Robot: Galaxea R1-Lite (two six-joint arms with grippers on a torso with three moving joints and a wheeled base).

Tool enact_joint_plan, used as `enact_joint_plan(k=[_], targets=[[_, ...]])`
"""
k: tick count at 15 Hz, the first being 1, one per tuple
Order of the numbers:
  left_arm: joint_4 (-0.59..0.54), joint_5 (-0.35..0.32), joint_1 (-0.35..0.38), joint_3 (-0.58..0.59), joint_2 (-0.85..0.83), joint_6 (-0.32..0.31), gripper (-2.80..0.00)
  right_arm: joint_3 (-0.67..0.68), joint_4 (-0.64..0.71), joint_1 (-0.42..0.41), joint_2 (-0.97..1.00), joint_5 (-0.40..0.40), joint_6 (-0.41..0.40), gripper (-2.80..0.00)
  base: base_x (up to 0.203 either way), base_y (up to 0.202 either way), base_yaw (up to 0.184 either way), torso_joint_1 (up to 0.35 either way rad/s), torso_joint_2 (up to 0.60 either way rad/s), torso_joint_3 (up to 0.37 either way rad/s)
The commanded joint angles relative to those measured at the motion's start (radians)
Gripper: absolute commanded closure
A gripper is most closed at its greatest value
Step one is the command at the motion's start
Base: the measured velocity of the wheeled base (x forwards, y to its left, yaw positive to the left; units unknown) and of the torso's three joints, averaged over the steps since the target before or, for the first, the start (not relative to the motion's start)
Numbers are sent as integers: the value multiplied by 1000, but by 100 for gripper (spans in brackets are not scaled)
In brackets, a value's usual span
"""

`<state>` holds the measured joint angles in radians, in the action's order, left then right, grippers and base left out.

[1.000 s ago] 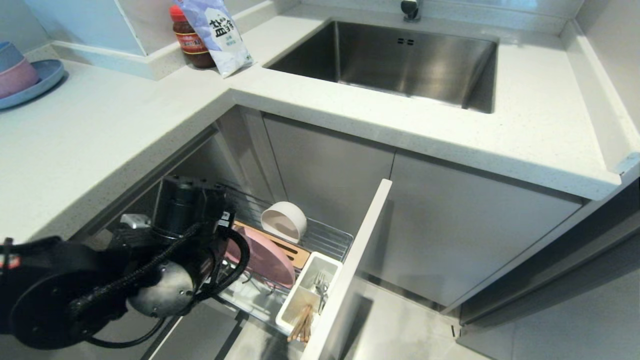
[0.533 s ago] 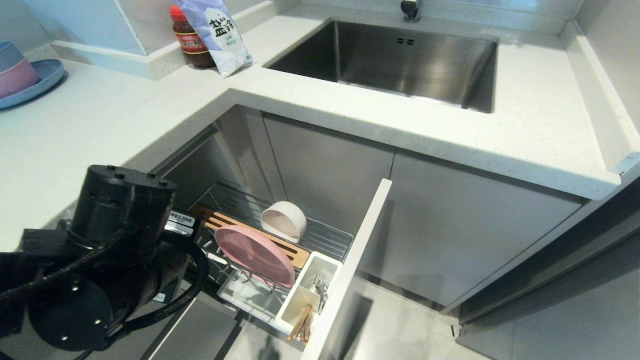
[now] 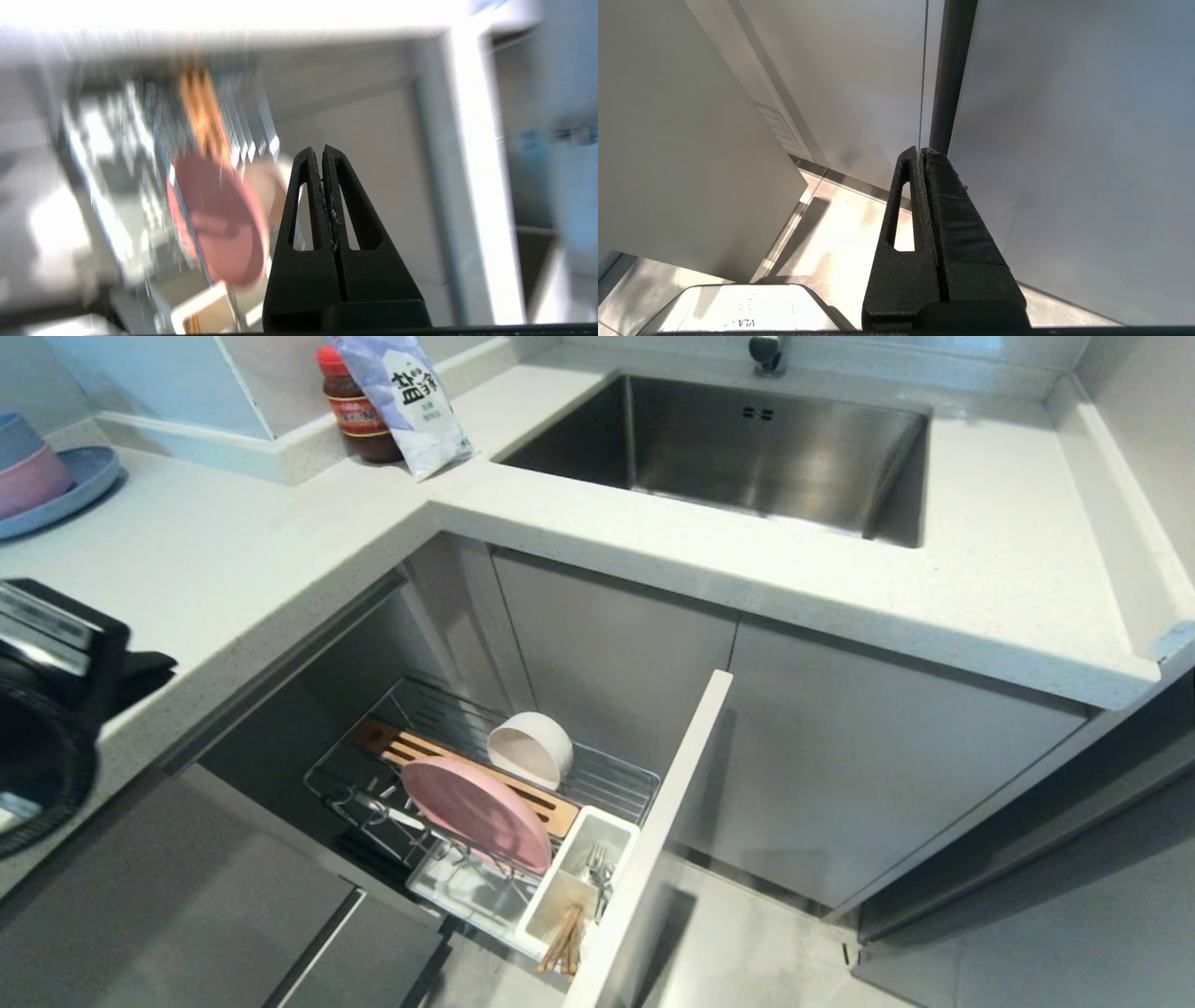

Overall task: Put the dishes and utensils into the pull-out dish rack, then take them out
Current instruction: Take the plate out of the cupboard

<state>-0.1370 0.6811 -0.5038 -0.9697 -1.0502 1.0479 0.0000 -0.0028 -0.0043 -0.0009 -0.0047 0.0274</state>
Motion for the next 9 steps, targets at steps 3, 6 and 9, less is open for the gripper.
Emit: enact_joint_plan(k=[3, 6, 9], targets=[[-1, -276, 325, -74, 298, -333, 0, 2, 0, 0, -2, 0, 0, 0, 0, 0, 0, 0, 0, 0], [-9, -493, 484, -38, 478, -445, 0, 2, 0, 0, -2, 0, 0, 0, 0, 0, 0, 0, 0, 0], [-53, -636, 531, 34, 645, -605, 0, 2, 0, 0, -2, 0, 0, 0, 0, 0, 0, 0, 0, 0]])
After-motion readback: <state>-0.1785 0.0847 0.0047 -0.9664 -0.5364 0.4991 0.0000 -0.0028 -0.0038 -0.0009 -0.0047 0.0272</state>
